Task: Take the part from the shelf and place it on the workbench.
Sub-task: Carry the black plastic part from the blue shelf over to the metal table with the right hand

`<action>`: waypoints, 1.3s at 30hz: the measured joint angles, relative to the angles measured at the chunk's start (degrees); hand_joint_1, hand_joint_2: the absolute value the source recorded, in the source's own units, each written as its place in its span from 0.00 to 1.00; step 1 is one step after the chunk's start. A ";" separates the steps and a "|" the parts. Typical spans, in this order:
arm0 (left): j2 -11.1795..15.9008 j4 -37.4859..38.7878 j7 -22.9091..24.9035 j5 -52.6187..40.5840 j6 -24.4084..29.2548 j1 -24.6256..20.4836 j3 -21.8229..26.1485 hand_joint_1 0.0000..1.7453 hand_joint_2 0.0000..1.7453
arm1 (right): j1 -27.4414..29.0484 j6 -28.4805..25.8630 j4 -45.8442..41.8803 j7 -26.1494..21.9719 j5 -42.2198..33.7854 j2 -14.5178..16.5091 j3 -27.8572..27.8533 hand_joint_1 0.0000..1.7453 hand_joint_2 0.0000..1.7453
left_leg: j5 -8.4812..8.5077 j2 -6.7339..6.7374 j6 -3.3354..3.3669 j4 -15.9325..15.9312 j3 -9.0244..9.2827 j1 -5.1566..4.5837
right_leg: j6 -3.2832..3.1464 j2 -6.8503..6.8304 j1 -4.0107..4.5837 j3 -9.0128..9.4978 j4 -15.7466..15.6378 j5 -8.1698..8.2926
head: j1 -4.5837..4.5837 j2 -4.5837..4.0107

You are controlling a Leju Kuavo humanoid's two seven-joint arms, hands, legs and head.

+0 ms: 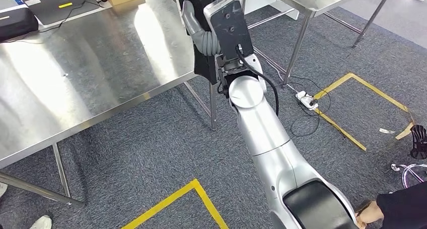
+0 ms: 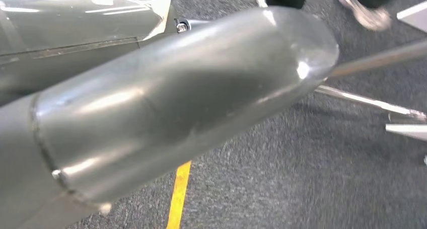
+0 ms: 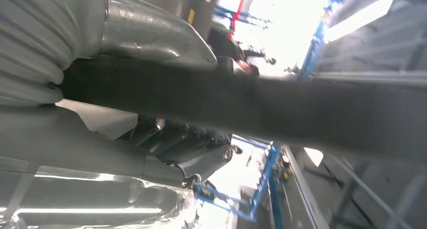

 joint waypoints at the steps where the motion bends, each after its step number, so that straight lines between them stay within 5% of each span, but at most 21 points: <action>1: -0.01 -0.01 0.00 -0.01 0.09 0.02 0.03 0.00 0.00 | 0.55 -0.05 -0.12 0.17 0.46 0.01 0.00 1.00 1.00 | 0.28 0.16 -0.05 0.58 -0.38 0.05 | -0.07 -0.61 0.03 0.03 0.01 -0.07 | -0.01 0.00; 3: 0.02 -0.07 0.00 0.02 0.62 0.04 0.19 0.00 0.00 | 1.40 -0.01 -0.62 0.44 1.11 0.02 0.00 1.00 1.00 | 3.40 1.02 0.10 -4.63 2.30 0.08 | -0.07 -1.73 0.10 0.17 0.02 -0.21 | -0.02 0.00; 5: 0.05 -0.16 0.00 0.04 1.54 -0.04 0.37 0.00 0.00 | 1.71 0.00 -1.31 0.80 1.73 0.02 -0.01 1.00 1.00 | 6.14 3.30 0.65 -12.15 6.37 -0.26 | 0.22 -2.69 0.47 0.38 0.05 -0.49 | 0.01 0.00; 7: 0.04 -0.21 0.00 0.04 2.43 -0.13 0.49 0.00 0.00 | 1.74 -0.11 -1.73 1.43 2.55 0.02 0.05 1.00 1.00 | 6.62 4.15 1.30 -14.91 7.82 -0.67 | 0.72 -3.58 0.86 0.57 0.06 -0.80 | 0.17 0.00; 9: -0.01 -0.26 0.00 0.04 3.08 -0.09 0.66 0.00 0.00 | 1.68 -0.29 -1.84 2.16 3.31 0.04 0.21 1.00 1.00 | 6.78 2.79 1.94 -15.09 7.82 -0.62 | 1.23 -4.38 0.93 0.70 0.03 -1.12 | 0.33 0.00; 11: -0.16 -0.34 0.00 0.04 3.48 -0.06 0.78 0.00 0.00 | 1.41 -0.48 -1.90 2.61 3.70 0.01 0.40 1.00 1.00 | 7.15 1.60 2.63 -15.51 8.08 -0.29 | 1.62 -2.87 0.74 -0.03 1.85 -2.26 | 0.44 0.00; 13: -0.30 -0.42 0.00 0.04 3.63 -0.14 0.79 0.00 0.00 | 1.22 -0.60 -1.90 2.83 3.84 -0.10 0.51 1.00 1.00 | 7.36 0.41 3.07 -15.65 8.22 -0.10 | 1.61 -0.13 0.46 -3.08 8.35 -5.01 | 0.61 0.00; 15: -0.35 -0.48 0.00 0.04 3.65 -0.13 0.80 0.00 0.00 | 1.36 -0.64 -1.82 3.00 3.90 -0.14 0.52 1.00 1.00 | 7.38 -1.03 3.19 -15.63 8.20 -0.08 | 1.70 0.83 0.37 -6.99 15.87 -7.39 | 0.70 0.00; 16: -0.38 -0.48 0.00 0.04 3.66 -0.10 0.80 0.00 0.00 | 1.43 -0.64 -1.79 3.09 3.92 -0.13 0.52 1.00 1.00 | 7.38 -1.80 3.19 -15.60 8.20 -0.07 | 1.97 0.92 0.33 -7.93 17.25 -7.43 | 0.72 0.00; 17: -0.41 -0.48 0.00 0.04 3.68 -0.08 0.81 0.00 0.00 | 1.45 -0.65 -1.75 3.14 3.93 -0.10 0.54 1.00 1.00 | 7.37 -2.59 3.17 -15.58 8.22 -0.06 | 2.37 1.03 0.23 -7.70 16.15 -6.50 | 0.74 0.00; 20: -0.48 -0.48 0.00 0.04 4.06 -0.09 0.82 0.00 0.00 | 1.05 -0.64 -1.69 3.29 3.66 -0.08 0.68 1.00 1.00 | 7.23 -4.88 2.82 -15.27 8.11 -0.09 | 3.21 3.38 -0.36 -2.62 4.43 -1.38 | 0.79 0.00; 23: -0.48 -0.46 0.00 0.02 4.46 0.06 1.07 0.00 0.00 | 0.59 -0.70 -1.42 3.62 2.68 -0.02 1.33 1.00 1.00 | 7.20 -6.47 1.76 -15.07 7.60 -0.05 | 2.22 4.05 -0.19 -0.72 0.65 0.10 | 0.77 0.00; 24: -0.48 -0.36 0.00 -0.02 4.61 0.14 1.21 0.00 0.00 | 0.36 -0.81 -1.27 3.73 2.35 0.02 1.62 1.00 1.00 | 7.19 -6.40 1.40 -15.05 7.46 0.12 | 1.80 3.51 -0.21 -0.67 0.54 0.23 | 0.76 0.00; 26: -0.53 0.04 0.00 -0.19 5.26 0.12 1.42 0.00 0.00 | -0.37 -1.03 -0.89 3.75 1.99 0.05 2.03 1.00 1.00 | 6.19 -4.14 0.78 -13.59 6.66 0.05 | 1.02 2.52 -0.34 -0.49 0.25 0.40 | 0.56 0.00; 28: -0.56 0.42 0.00 -0.40 6.07 -0.05 1.52 0.00 0.00 | -1.08 -1.09 -0.33 3.65 1.92 0.03 2.13 1.00 1.00 | 3.27 -1.05 0.36 -8.28 4.14 -0.03 | 0.44 1.51 -0.26 -0.33 0.14 0.30 | 0.32 0.00; 31: -0.52 0.67 0.00 -0.78 6.12 -0.12 1.64 0.00 0.00 | -1.42 -1.07 0.78 3.43 2.06 -0.01 2.11 1.00 1.00 | 0.08 0.11 -0.02 0.40 -0.21 0.25 | 0.09 -0.29 0.03 -0.25 0.16 0.08 | 0.25 0.00; 33: -0.43 0.70 0.00 -0.94 5.45 -0.12 1.63 0.00 0.00 | -1.68 -0.98 1.54 3.29 2.33 0.01 2.02 1.00 1.00 | 2.40 0.64 0.06 -2.60 1.34 0.30 | 0.06 -1.45 0.08 -0.17 0.17 0.00 | 0.24 0.00; 36: -0.02 0.69 0.00 -0.82 3.75 -0.30 1.62 0.00 0.00 | -2.70 -0.55 2.51 3.06 2.59 -0.01 1.55 1.00 1.00 | 6.39 3.26 0.77 -12.98 7.06 -0.11 | 0.36 -2.95 0.57 0.07 0.18 -0.27 | 0.33 0.00; 39: 0.53 0.70 0.00 -0.71 1.59 -0.43 1.62 0.00 0.00 | -3.67 -0.25 3.68 2.63 3.04 -0.02 1.00 1.00 1.00 | 6.61 2.64 1.83 -14.74 7.68 -0.55 | 1.03 -4.34 0.96 0.42 -0.02 -0.52 | 0.56 0.00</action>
